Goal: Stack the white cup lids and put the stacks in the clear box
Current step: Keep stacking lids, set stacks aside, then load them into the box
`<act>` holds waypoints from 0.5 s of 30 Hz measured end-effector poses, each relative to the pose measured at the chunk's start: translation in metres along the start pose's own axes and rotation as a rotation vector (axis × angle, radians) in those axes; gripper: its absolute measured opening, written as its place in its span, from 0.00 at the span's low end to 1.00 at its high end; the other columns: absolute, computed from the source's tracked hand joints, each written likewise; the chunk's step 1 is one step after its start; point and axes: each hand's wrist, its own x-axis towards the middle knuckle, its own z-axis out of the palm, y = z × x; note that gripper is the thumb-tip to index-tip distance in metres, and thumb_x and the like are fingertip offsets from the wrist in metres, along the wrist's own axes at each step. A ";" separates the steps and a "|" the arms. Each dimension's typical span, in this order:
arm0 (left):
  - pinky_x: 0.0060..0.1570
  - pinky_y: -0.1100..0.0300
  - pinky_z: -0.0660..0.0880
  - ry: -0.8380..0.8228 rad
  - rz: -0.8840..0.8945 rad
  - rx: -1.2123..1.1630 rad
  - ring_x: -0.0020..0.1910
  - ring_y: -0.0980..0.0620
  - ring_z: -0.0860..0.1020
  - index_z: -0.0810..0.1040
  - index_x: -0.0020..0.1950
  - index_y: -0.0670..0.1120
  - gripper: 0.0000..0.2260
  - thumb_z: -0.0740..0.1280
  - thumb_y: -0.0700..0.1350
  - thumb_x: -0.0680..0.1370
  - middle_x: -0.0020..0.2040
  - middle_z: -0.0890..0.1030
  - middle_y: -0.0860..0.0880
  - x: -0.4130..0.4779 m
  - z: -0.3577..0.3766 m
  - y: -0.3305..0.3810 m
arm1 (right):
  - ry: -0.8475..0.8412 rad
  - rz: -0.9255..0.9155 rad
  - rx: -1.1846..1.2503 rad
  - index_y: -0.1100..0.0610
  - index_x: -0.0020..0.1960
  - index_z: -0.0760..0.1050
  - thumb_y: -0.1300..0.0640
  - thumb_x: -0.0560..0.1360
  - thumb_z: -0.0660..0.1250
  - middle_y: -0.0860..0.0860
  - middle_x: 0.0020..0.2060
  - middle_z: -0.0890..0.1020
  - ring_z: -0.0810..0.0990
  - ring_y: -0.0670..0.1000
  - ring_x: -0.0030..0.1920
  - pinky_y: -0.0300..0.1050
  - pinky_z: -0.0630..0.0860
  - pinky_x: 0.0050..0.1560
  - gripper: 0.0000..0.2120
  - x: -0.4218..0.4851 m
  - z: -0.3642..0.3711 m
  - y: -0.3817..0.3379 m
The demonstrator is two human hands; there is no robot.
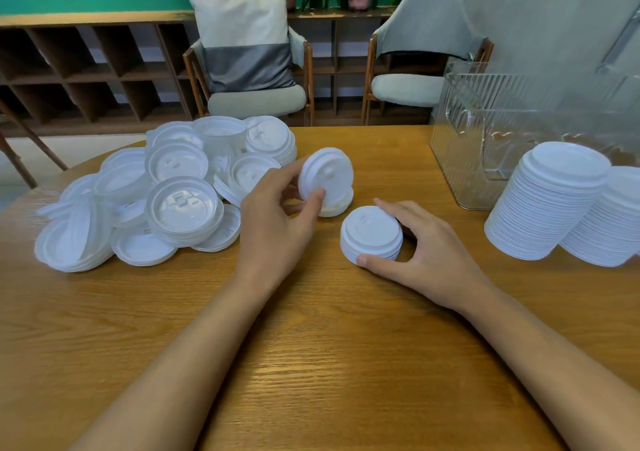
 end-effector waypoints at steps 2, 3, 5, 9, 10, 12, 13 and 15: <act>0.51 0.63 0.81 -0.104 -0.217 -0.266 0.46 0.57 0.85 0.79 0.72 0.50 0.21 0.74 0.40 0.80 0.50 0.85 0.50 0.001 -0.002 0.007 | 0.005 0.000 0.001 0.47 0.79 0.68 0.35 0.68 0.79 0.37 0.65 0.75 0.72 0.37 0.66 0.38 0.70 0.68 0.45 0.000 0.000 0.000; 0.54 0.56 0.83 -0.173 -0.310 -0.389 0.47 0.51 0.87 0.78 0.74 0.51 0.22 0.73 0.39 0.80 0.50 0.85 0.44 0.002 -0.003 0.009 | 0.005 -0.006 0.006 0.45 0.80 0.67 0.36 0.68 0.79 0.37 0.65 0.75 0.73 0.37 0.66 0.41 0.72 0.68 0.45 0.000 0.000 0.000; 0.57 0.46 0.83 -0.261 -0.359 -0.428 0.47 0.45 0.88 0.80 0.71 0.53 0.20 0.74 0.40 0.80 0.49 0.84 0.40 0.002 -0.002 0.008 | -0.003 -0.016 0.025 0.42 0.80 0.63 0.37 0.68 0.80 0.36 0.66 0.75 0.73 0.38 0.67 0.45 0.73 0.69 0.46 0.000 -0.001 0.000; 0.48 0.61 0.79 -0.287 -0.211 -0.112 0.38 0.58 0.79 0.83 0.64 0.56 0.14 0.75 0.48 0.79 0.38 0.79 0.53 -0.005 0.004 0.004 | -0.012 0.004 0.037 0.38 0.81 0.58 0.35 0.68 0.79 0.33 0.67 0.72 0.71 0.37 0.69 0.47 0.72 0.72 0.49 0.000 -0.001 -0.001; 0.44 0.67 0.75 -0.285 -0.174 -0.054 0.36 0.59 0.77 0.84 0.63 0.56 0.13 0.75 0.50 0.78 0.37 0.79 0.54 -0.007 0.005 0.004 | -0.012 -0.001 0.040 0.37 0.81 0.57 0.35 0.68 0.79 0.34 0.68 0.72 0.70 0.37 0.70 0.49 0.72 0.73 0.49 -0.001 -0.001 -0.001; 0.41 0.71 0.70 -0.307 -0.114 0.030 0.35 0.59 0.77 0.84 0.62 0.55 0.13 0.75 0.53 0.78 0.35 0.81 0.53 -0.010 0.008 0.004 | -0.014 -0.017 0.041 0.37 0.81 0.57 0.35 0.68 0.79 0.35 0.72 0.70 0.69 0.38 0.73 0.50 0.71 0.74 0.49 -0.001 -0.001 0.000; 0.40 0.71 0.70 -0.324 -0.090 0.067 0.34 0.58 0.77 0.85 0.61 0.54 0.13 0.75 0.54 0.77 0.34 0.81 0.53 -0.011 0.009 0.004 | -0.014 -0.025 0.040 0.37 0.81 0.58 0.35 0.68 0.79 0.35 0.73 0.70 0.68 0.37 0.73 0.49 0.71 0.74 0.48 -0.001 -0.001 -0.001; 0.38 0.68 0.70 -0.346 -0.060 0.136 0.34 0.56 0.78 0.86 0.58 0.54 0.13 0.75 0.58 0.77 0.32 0.80 0.52 -0.013 0.010 0.002 | -0.007 -0.037 0.028 0.39 0.80 0.61 0.36 0.69 0.79 0.35 0.71 0.72 0.70 0.37 0.71 0.44 0.71 0.72 0.46 -0.001 0.000 -0.001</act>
